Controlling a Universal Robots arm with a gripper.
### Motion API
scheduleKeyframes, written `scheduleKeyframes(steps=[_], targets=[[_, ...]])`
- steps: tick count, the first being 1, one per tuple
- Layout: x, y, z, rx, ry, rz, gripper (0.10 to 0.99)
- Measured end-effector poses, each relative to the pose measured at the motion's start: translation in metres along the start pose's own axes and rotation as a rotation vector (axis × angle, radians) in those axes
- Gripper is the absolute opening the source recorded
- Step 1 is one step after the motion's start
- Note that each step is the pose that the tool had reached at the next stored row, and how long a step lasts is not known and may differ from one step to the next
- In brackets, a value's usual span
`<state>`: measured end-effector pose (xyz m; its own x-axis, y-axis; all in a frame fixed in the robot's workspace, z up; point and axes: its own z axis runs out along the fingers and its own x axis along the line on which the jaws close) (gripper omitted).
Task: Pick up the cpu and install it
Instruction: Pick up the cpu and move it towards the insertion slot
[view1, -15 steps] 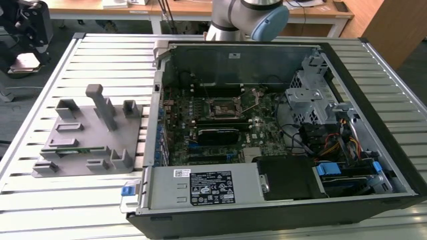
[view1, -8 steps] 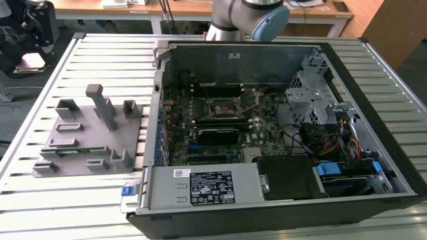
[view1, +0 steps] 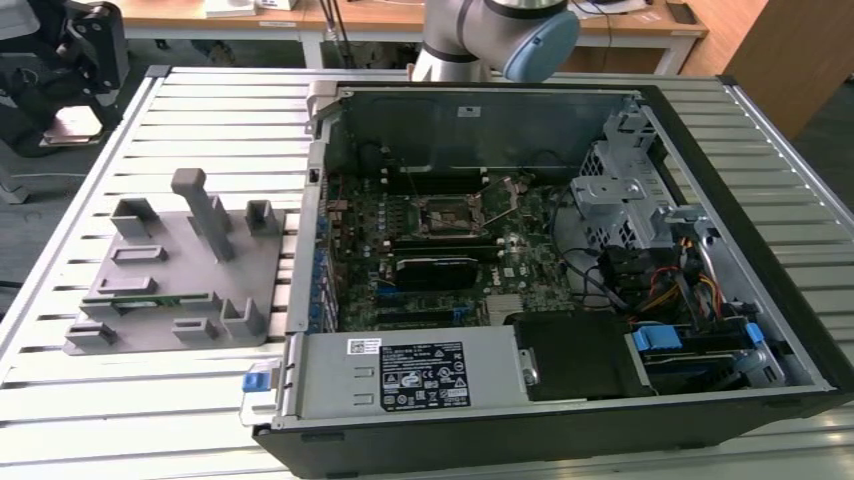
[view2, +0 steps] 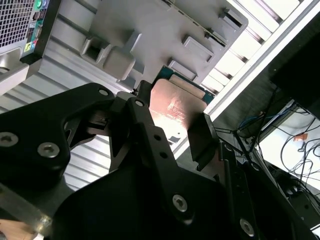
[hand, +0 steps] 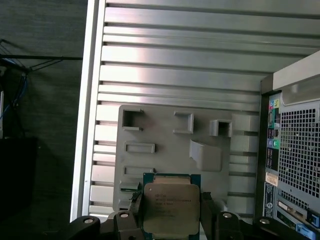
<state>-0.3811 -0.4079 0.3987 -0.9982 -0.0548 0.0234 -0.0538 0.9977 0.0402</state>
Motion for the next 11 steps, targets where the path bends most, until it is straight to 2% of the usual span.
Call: scheduleKeyframes(steps=[11], targets=[[-0.0144,-0.0008,-0.0004,0.0,0.0,0.0,0.541]])
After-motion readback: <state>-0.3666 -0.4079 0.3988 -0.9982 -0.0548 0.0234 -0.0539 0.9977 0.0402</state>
